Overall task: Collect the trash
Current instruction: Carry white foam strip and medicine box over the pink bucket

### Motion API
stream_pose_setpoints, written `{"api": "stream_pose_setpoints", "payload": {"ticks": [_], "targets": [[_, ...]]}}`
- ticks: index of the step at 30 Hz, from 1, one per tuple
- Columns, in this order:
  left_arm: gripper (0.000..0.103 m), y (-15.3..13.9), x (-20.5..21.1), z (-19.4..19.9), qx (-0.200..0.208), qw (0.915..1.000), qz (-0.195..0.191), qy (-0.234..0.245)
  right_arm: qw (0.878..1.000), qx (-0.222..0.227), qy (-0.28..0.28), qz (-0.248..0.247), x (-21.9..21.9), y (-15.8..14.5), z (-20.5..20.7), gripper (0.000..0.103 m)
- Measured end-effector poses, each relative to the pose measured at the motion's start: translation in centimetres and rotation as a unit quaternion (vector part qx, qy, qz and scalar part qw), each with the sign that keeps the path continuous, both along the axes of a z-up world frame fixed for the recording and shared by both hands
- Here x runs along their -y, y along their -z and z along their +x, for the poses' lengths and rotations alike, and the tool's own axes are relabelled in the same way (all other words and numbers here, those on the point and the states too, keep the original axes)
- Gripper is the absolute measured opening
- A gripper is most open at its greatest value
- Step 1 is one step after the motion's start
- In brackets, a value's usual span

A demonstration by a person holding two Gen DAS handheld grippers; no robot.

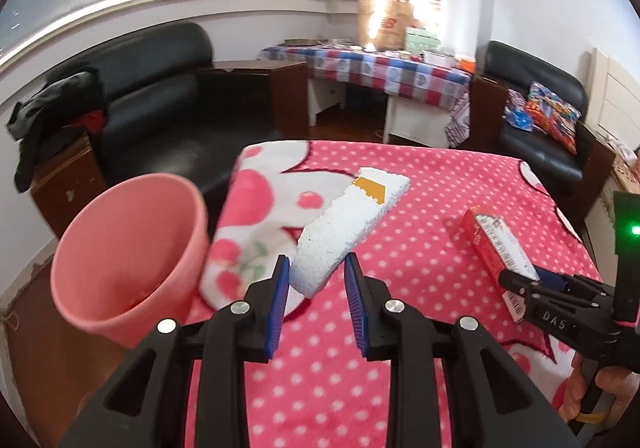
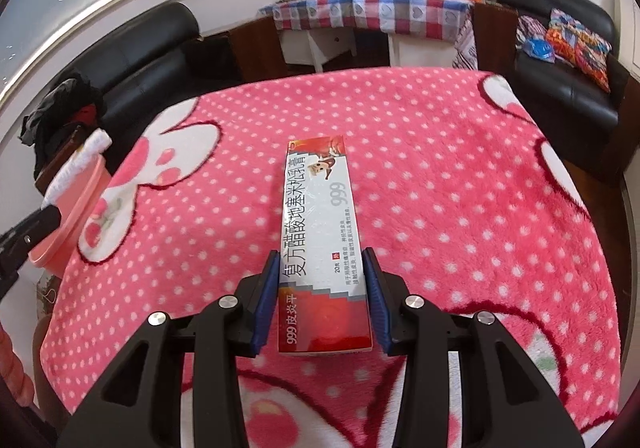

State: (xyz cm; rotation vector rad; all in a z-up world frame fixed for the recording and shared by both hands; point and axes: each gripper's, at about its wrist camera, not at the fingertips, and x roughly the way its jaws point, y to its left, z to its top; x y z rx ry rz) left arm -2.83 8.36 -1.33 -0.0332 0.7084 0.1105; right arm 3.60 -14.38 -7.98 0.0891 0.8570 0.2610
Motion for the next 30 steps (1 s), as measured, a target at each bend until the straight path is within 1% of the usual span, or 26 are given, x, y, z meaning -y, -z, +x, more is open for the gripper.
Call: {"api": "stream_pose_setpoints", "payload": {"ticks": [2,7,16,21,30], "targets": [[0.027,0.1,-0.5,-0.6,-0.001,0.9999,-0.003,-0.011,1.0,0.004,-0.009,0.0,-0.6,-0.3,-0.4,0.041],[0.027,0.0,-2.3,-2.3,0.002,0.999,-0.016,-0.042,0.999,0.018,-0.05,-0.006,-3.6,-1.3,-1.6,0.041],[0.027,-0.4,-5.6,-4.9,0.017,0.9952,-0.031,-0.091,0.992,0.04,-0.115,-0.012,-9.1,-3.7,-3.1,0.041],[0.027,-0.9,-7.7,-6.2,0.029,0.9919,-0.035,-0.118,0.987,0.048,-0.15,-0.015,-12.5,-4.7,-3.8,0.041],[0.027,-1.7,-11.2,-8.3,0.05,0.9847,-0.036,-0.163,0.978,0.062,-0.197,-0.018,-17.2,-6.6,-4.5,0.041]]}}
